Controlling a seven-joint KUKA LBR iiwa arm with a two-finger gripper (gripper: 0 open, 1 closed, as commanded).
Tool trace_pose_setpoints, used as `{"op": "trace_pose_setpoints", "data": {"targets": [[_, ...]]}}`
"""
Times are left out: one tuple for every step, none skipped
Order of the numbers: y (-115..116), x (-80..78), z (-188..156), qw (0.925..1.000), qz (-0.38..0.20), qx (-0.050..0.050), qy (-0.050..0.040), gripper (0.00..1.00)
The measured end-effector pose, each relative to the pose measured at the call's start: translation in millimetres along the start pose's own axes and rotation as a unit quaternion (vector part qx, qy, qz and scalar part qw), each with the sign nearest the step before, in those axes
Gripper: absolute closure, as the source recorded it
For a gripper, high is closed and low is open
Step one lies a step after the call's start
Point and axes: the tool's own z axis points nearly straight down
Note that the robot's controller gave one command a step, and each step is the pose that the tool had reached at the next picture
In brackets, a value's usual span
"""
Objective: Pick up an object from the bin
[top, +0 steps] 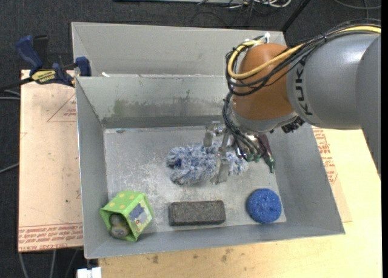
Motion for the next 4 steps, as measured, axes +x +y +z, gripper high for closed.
{"op": "trace_pose_setpoints", "data": {"targets": [[-0.1, -1.3, -4.7, 1.0, 0.0, 0.0, -0.0034, 0.0], [3.3, -6.3, 46.5, 0.9967, -0.081, 0.0, -0.0038, 1.0], [3.3, -6.3, 46.5, 0.9968, -0.08, 0.0, -0.0037, 1.0], [0.0, 17.1, -52.6, 0.9977, -0.068, 0.0, -0.004, 1.0]]}}
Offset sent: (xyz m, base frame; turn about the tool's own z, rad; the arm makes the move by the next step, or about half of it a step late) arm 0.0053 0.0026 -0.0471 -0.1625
